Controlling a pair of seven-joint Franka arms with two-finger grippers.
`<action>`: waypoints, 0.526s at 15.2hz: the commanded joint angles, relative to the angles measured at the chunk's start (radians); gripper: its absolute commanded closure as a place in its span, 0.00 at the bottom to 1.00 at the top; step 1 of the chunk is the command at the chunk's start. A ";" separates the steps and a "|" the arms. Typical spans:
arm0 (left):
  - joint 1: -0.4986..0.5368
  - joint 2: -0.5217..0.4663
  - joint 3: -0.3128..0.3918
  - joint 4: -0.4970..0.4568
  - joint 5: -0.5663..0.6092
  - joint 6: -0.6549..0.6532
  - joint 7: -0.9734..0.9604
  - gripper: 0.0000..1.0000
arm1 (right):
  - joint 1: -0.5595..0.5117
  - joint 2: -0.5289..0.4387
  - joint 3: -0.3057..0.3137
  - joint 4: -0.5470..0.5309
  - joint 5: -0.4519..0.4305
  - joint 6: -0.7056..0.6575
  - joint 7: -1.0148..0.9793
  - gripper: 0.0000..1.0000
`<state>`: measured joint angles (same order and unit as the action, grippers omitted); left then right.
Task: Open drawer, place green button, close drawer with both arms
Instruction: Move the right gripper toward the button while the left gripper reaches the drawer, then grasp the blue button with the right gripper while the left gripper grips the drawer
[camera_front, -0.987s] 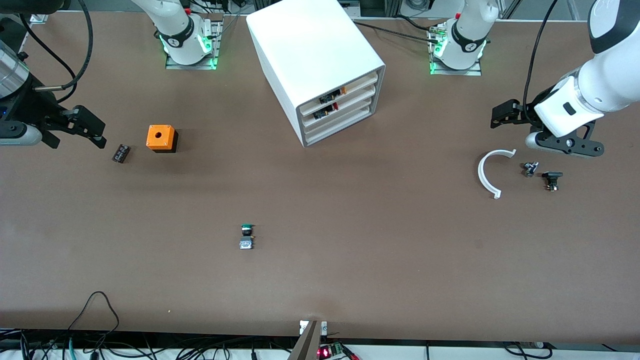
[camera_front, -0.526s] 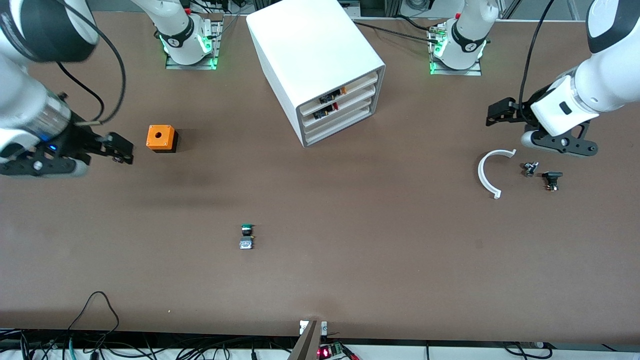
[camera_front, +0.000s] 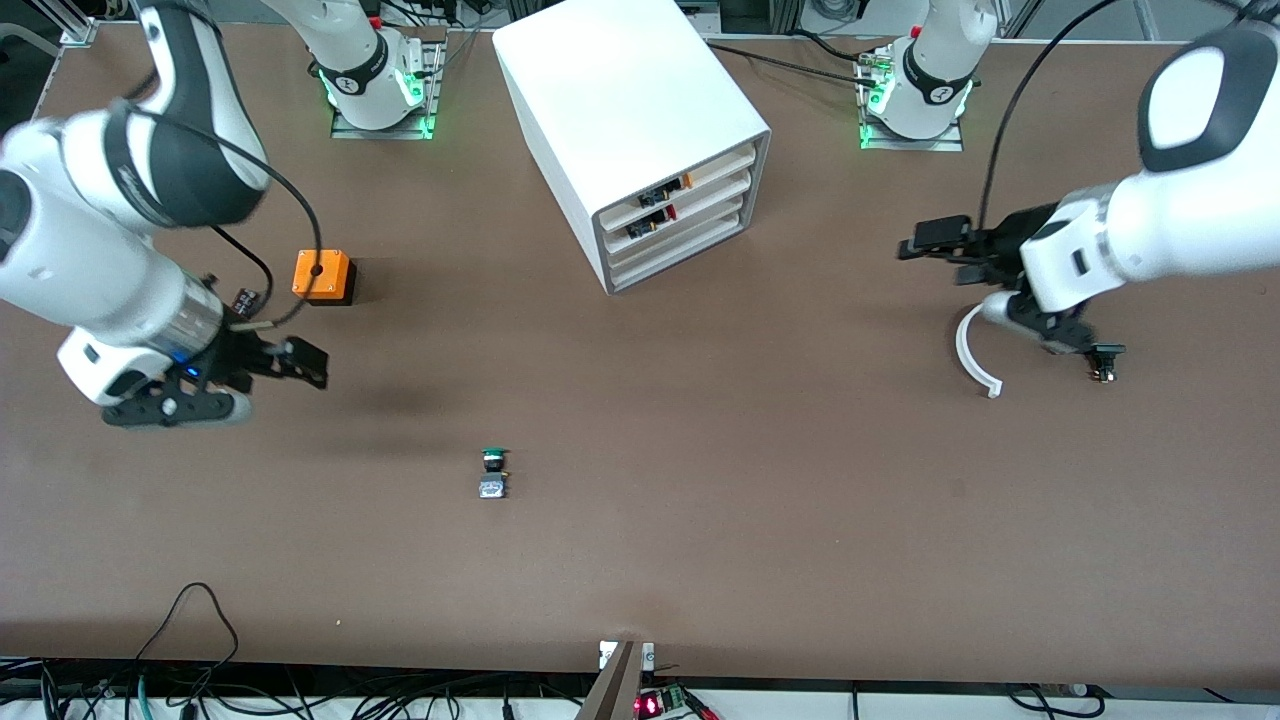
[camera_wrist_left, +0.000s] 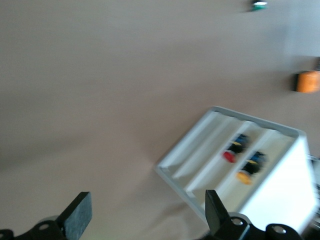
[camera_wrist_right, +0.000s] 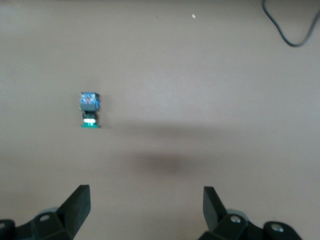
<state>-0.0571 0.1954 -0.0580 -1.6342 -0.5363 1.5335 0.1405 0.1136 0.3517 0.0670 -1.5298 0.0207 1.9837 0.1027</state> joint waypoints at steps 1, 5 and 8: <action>0.002 0.033 -0.005 -0.076 -0.172 0.054 0.129 0.00 | 0.037 0.052 0.000 0.014 0.019 0.101 -0.008 0.00; -0.004 0.032 -0.061 -0.304 -0.422 0.285 0.451 0.00 | 0.076 0.140 0.000 0.014 0.022 0.298 0.008 0.00; -0.010 0.044 -0.111 -0.412 -0.488 0.411 0.592 0.00 | 0.109 0.216 0.000 0.016 0.065 0.429 0.011 0.00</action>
<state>-0.0670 0.2607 -0.1415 -1.9616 -0.9775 1.8748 0.6299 0.2030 0.5188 0.0695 -1.5306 0.0537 2.3422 0.1071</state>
